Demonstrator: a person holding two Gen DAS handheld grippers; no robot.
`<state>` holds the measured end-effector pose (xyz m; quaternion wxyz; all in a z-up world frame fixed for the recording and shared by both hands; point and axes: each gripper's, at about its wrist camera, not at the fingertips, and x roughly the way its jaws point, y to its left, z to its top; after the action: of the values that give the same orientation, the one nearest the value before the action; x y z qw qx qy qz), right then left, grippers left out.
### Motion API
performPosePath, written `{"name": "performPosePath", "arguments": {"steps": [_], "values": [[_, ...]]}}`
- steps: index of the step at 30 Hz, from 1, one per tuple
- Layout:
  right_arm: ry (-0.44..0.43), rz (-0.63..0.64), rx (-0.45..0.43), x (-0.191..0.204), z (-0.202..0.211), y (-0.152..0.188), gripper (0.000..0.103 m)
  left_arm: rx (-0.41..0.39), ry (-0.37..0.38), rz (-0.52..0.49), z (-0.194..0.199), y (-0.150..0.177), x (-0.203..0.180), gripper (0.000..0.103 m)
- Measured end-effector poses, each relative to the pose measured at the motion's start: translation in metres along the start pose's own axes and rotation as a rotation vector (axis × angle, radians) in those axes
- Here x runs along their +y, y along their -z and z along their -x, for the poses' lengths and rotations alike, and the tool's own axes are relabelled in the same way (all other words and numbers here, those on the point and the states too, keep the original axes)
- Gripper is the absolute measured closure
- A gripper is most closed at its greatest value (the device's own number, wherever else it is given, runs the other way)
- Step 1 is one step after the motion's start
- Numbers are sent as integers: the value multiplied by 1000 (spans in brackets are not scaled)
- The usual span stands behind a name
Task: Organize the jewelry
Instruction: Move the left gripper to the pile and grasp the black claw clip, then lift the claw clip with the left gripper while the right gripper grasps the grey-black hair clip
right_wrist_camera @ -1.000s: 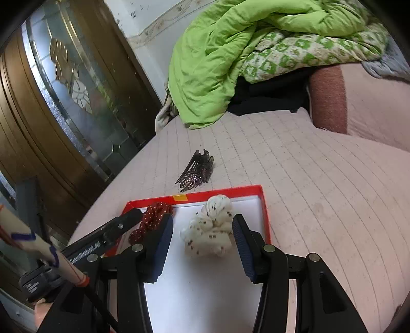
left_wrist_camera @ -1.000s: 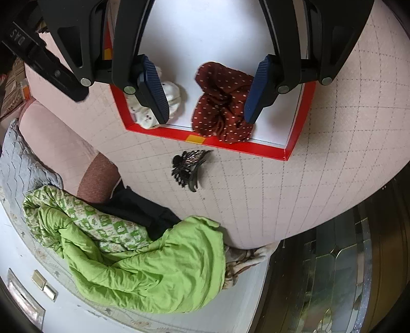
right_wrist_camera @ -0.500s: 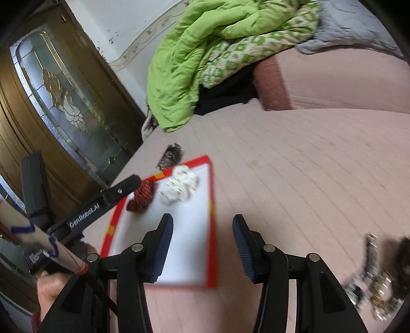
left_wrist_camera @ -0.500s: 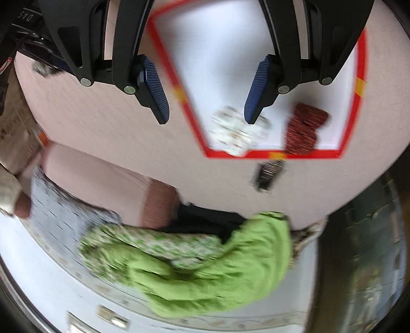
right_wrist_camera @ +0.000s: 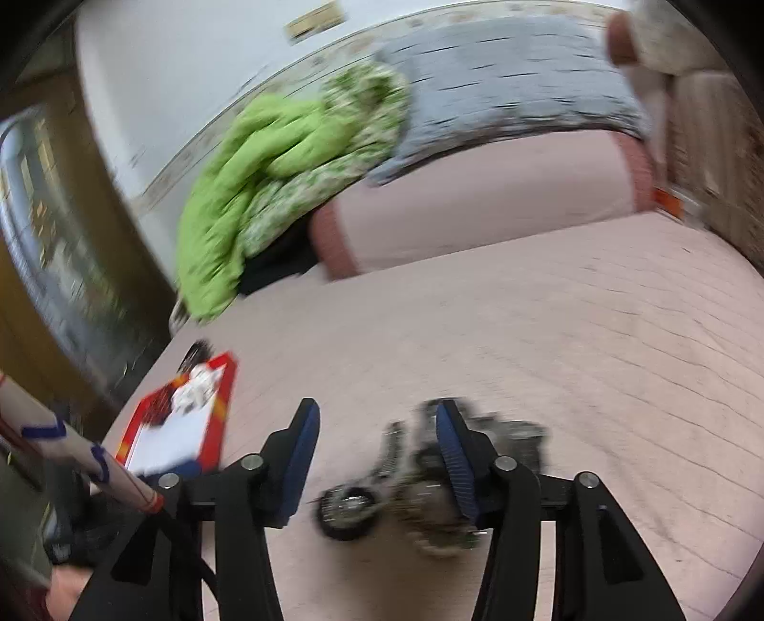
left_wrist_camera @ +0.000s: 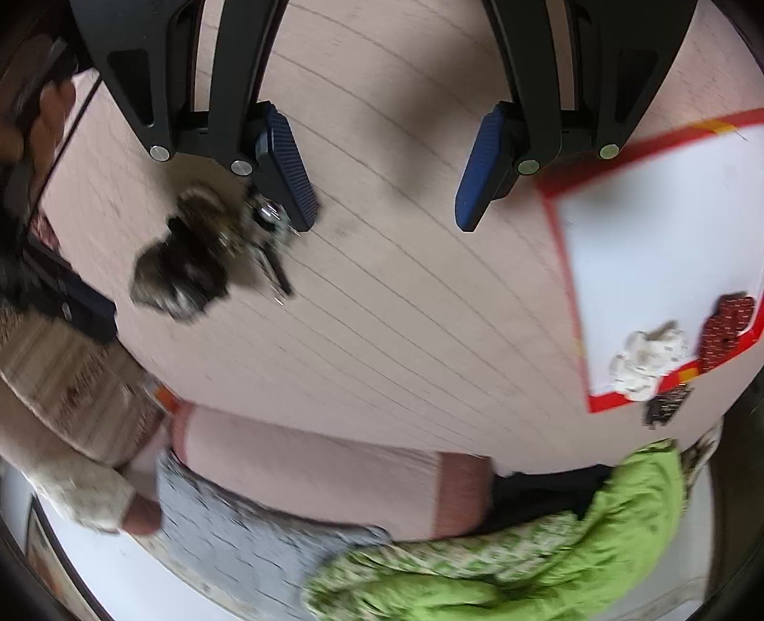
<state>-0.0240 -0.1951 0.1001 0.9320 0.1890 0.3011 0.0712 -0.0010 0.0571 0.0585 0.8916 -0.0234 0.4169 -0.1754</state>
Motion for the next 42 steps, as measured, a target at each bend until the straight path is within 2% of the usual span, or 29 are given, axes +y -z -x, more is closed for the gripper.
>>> {"name": "performPosePath", "arguments": {"steps": [4, 7, 12, 14, 18, 20, 23, 27, 31, 32, 34, 35, 36, 37, 42], "values": [[14, -136, -11, -41, 4, -3, 47, 32, 52, -39, -7, 9, -24, 43], [17, -189, -10, -58, 6, -3, 47, 53, 51, -76, -16, 9, -40, 44], [2, -219, 2, -68, 10, -1, 47, 85, 60, -79, -35, -4, -46, 54], [-8, -218, 0, -70, 11, -1, 47, 113, 66, -48, -48, -15, -46, 55], [-23, -226, -1, -70, 13, -1, 47, 174, 124, 87, -76, -36, -39, 59], [-23, -227, -1, -71, 12, -1, 47, 176, 137, 115, -83, -41, -42, 59], [-18, -238, 2, -73, 9, -2, 47, 191, 129, 108, -92, -45, -53, 59], [-29, -260, 6, -75, 7, -3, 47, 202, 99, 42, -102, -51, -76, 59], [-38, -261, 6, -77, 9, -3, 47, 232, 45, 1, -119, -56, -91, 59], [-38, -266, 2, -79, 11, -3, 47, 257, 9, -12, -128, -55, -94, 61], [-35, -279, -8, -84, 14, -4, 47, 256, -18, -28, -135, -54, -95, 63], [-31, -284, -11, -86, 15, -4, 47, 248, -47, -62, -137, -53, -99, 69], [-29, -292, -14, -88, 15, -5, 47, 240, -69, -84, -137, -53, -100, 82], [-29, -296, -16, -90, 16, -5, 47, 224, -86, -110, -135, -52, -102, 89], [-17, -289, -9, -91, 13, -7, 47, 158, -24, -69, -111, -50, -76, 90]]}}
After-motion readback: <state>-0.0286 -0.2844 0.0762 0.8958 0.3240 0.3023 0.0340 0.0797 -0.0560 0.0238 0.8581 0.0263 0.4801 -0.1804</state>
